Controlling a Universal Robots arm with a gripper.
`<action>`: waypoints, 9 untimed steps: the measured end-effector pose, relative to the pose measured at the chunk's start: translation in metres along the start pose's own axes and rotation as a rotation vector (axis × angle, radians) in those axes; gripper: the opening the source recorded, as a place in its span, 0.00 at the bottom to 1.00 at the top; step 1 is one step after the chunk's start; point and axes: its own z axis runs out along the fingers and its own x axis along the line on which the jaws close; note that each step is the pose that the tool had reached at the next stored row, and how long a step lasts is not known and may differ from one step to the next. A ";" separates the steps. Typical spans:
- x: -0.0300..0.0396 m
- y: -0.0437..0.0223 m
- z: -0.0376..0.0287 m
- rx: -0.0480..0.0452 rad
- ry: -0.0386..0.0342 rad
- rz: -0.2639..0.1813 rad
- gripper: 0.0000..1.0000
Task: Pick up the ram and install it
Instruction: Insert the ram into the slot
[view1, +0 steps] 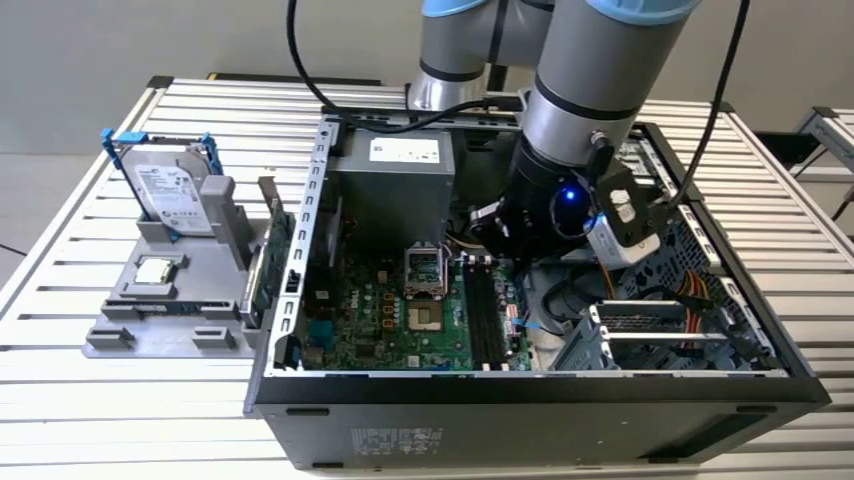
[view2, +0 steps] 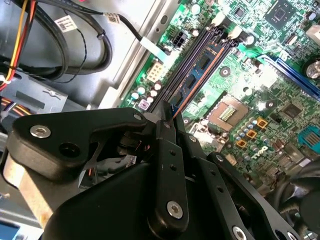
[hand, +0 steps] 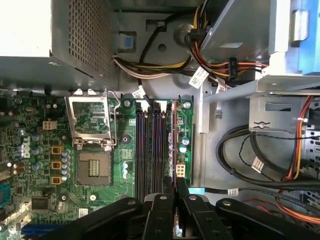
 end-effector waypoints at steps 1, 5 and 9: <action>0.0001 0.0000 0.0011 0.0007 0.0008 0.000 0.00; 0.0001 -0.0001 0.0043 0.0038 0.0053 0.000 0.00; 0.0001 -0.0001 0.0056 0.0059 0.0081 0.000 0.00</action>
